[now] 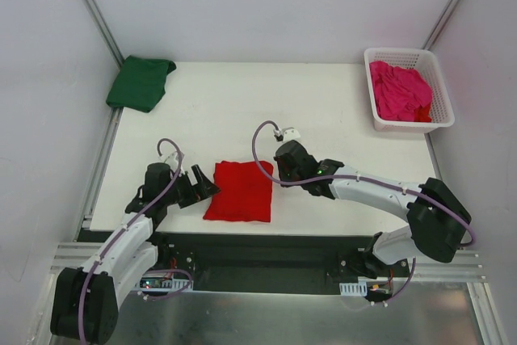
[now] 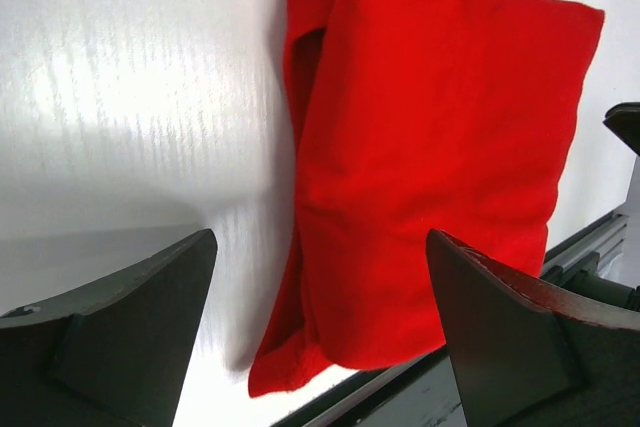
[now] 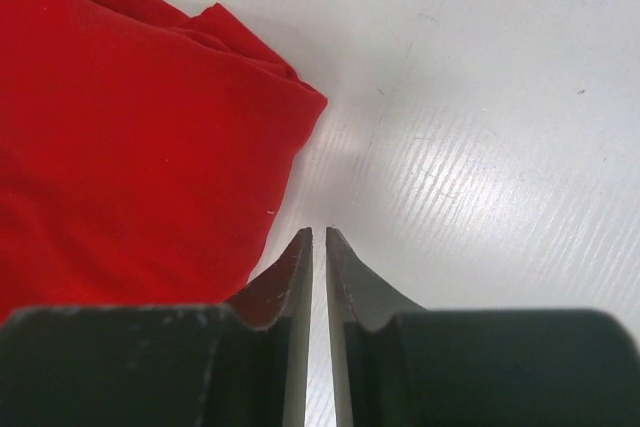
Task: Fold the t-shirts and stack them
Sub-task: Smooth out wrinkles on the folded tshirt
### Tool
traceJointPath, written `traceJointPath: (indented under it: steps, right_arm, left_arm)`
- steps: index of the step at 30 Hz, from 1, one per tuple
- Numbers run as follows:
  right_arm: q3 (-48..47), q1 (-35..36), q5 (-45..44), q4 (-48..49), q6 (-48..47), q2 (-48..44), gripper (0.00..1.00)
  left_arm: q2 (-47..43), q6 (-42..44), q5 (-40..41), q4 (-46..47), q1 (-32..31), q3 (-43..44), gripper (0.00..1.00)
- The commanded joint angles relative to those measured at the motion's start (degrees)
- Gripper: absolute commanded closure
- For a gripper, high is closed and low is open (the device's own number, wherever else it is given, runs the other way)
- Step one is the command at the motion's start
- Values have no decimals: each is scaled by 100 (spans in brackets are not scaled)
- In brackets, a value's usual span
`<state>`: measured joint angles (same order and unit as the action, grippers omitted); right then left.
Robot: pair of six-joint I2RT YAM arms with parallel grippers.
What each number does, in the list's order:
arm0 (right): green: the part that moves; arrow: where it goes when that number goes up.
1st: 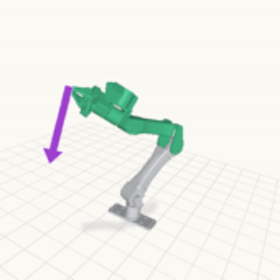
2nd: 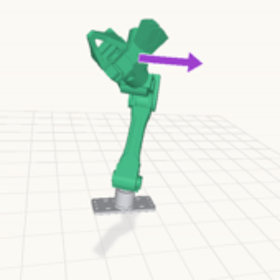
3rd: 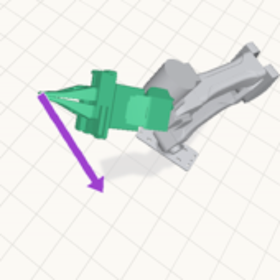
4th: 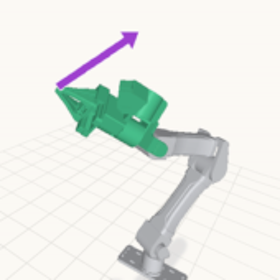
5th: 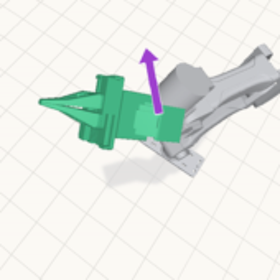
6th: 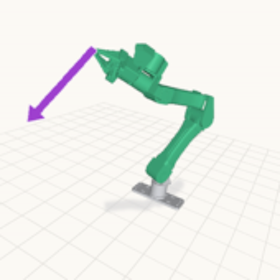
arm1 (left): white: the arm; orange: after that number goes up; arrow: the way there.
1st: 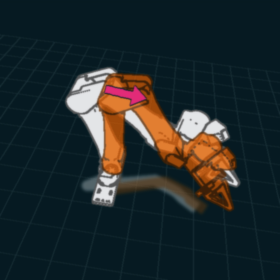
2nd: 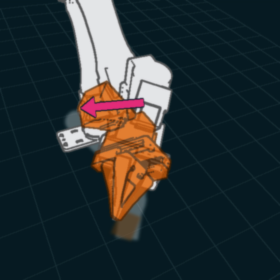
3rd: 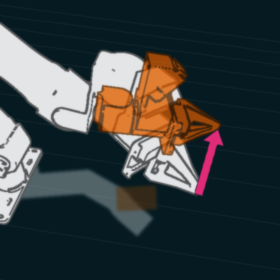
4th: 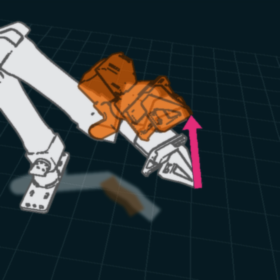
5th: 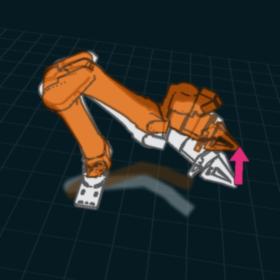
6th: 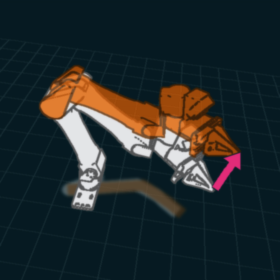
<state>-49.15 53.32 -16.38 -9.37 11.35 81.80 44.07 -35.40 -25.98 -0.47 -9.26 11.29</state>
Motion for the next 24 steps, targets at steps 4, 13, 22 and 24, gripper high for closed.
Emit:
traceJointPath:
  steps: [4, 13, 22, 24]
  right_arm:
    - [-122, -6, 82, -83, 77, -191, 87]
    - [-218, -6, 153, -101, 148, -226, 87]
    - [-245, -6, 249, -127, 174, -226, 87]
    - [-271, -6, 258, -127, 183, -208, 87]
  left_arm:
    - [627, -2, -180, 609, 108, -31, 13]
    - [1305, -1028, -347, 2049, 99, -715, 14]
    - [1806, -1286, -153, 2868, 99, -1305, 14]
    - [1920, -1285, -101, 2894, 100, -1313, 14]
